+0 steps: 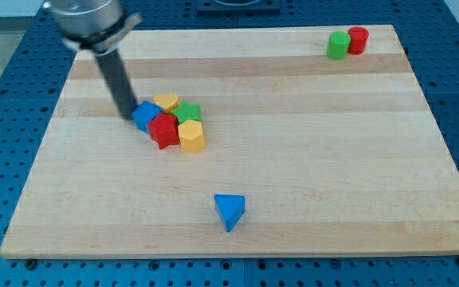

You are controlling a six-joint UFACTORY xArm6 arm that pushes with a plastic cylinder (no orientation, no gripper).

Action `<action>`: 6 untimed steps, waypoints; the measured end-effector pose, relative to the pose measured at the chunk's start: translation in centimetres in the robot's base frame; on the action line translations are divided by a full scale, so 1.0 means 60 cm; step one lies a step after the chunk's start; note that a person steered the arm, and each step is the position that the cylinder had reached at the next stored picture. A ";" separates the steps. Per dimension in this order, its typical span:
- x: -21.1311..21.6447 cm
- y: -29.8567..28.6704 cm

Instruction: Point your hand to the top left of the red star

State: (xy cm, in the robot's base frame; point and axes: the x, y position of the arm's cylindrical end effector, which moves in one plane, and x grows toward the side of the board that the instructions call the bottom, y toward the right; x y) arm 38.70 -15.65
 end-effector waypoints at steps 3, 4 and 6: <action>0.016 -0.098; 0.043 -0.112; 0.083 -0.060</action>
